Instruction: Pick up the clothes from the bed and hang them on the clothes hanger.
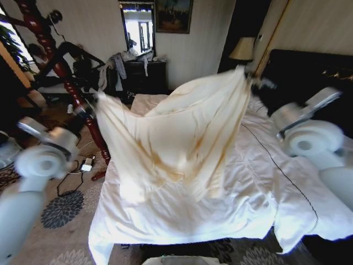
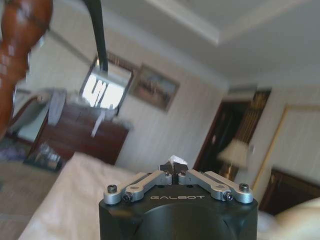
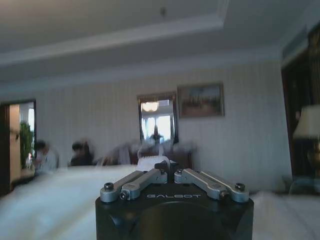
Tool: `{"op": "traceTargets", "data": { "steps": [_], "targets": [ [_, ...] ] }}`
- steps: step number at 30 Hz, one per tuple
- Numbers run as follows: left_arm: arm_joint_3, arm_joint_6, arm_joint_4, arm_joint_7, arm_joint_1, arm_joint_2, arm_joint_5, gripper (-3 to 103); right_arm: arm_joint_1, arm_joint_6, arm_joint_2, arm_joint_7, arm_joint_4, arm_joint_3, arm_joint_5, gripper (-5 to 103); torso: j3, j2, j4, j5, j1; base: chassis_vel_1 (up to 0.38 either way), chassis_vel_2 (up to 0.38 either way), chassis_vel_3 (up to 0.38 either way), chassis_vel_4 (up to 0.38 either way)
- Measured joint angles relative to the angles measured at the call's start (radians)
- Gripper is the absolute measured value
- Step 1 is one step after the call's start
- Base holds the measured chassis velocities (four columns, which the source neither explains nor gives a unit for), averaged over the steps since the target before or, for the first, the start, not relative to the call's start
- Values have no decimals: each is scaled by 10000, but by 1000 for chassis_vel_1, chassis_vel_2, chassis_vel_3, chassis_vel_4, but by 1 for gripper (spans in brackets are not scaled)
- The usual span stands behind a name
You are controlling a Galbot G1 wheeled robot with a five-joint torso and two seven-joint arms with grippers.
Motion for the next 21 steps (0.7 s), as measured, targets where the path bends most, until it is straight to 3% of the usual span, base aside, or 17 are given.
{"op": "traceTargets", "data": {
  "steps": [4, 9, 21],
  "targets": [
    [-257, 11, -618, -69, 617, -188, 90, 0, -315, 249, 182, -31, 513, 34, 76, 1, -8, 6, 15, -19, -14, 0, 0, 0, 0],
    [-377, -10, -816, -224, 616, -168, 29, 0, -269, 569, 180, -212, 701, 89, 265, 1, -5, 4, 1, -7, -6, 0, 0, 0, 0],
    [-393, -31, -825, -238, 627, -158, 9, 0, -404, 615, 179, -253, 716, 101, 285, 1, -5, 5, 7, -14, -6, 0, 0, 0, 0]
  ]
}}
